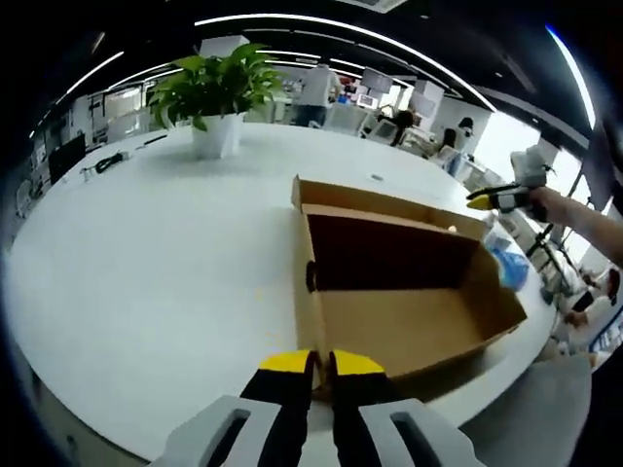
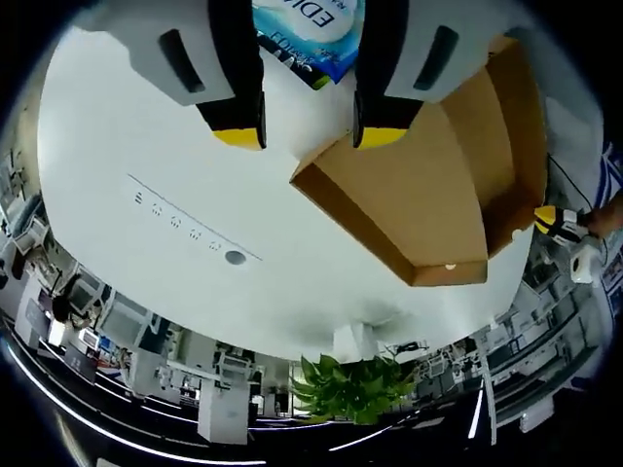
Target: Operate the shoe box by opening the lid, removing the specified soft item, and placing it in the target area until the item is outside and the box remains undamaged.
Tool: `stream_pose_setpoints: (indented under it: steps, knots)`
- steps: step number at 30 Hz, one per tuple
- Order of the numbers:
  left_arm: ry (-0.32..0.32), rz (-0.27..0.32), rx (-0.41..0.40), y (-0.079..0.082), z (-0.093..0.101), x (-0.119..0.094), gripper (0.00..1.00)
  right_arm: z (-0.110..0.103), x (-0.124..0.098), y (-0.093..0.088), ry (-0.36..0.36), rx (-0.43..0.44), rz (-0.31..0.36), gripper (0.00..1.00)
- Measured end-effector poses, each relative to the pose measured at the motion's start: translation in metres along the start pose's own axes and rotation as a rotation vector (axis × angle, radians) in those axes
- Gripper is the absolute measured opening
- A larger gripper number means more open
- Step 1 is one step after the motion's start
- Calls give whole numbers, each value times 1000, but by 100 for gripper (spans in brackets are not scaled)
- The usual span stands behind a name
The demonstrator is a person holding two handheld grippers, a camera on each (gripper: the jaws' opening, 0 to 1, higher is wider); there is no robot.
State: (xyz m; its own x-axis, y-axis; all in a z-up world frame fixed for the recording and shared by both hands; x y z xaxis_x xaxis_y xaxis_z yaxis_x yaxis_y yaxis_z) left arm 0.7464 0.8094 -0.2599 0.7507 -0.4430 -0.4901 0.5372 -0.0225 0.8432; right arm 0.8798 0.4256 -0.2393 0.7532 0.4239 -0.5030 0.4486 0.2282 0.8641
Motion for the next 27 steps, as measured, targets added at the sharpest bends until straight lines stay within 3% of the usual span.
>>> stream_pose_setpoints:
  steps: [13, 18, 22, 27]
  knots:
    - [11, -10, 5, 0, 3, -2, 5, -10, 29, -12, -12, 88, -93, 28]
    - [13, -14, 4, 0, 3, -2, 5, -7, 46, -19, -32, 189, -147, 23]
    - [15, -12, -3, 0, 2, -2, 5, -21, 43, -23, -14, 282, -183, 17]
    - [14, -5, -10, 0, 1, -2, 5, -17, 49, -26, -45, 276, -191, 10]
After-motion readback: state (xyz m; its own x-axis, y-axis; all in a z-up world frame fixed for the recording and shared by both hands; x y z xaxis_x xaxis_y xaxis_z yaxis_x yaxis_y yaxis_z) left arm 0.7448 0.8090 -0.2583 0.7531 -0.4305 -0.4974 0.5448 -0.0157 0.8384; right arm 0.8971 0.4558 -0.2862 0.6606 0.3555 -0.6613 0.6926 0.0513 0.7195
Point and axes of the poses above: the point that each gripper's makers call its tool centre point, and the gripper's own axes: x roughly forward along the fingers, z roughly to its right, y roughly out of its top, the point moved 2 cm from there along -x, roughly backward along the fingers, and after that the axes turned 15 degrees about z, right-handed, at the moved point
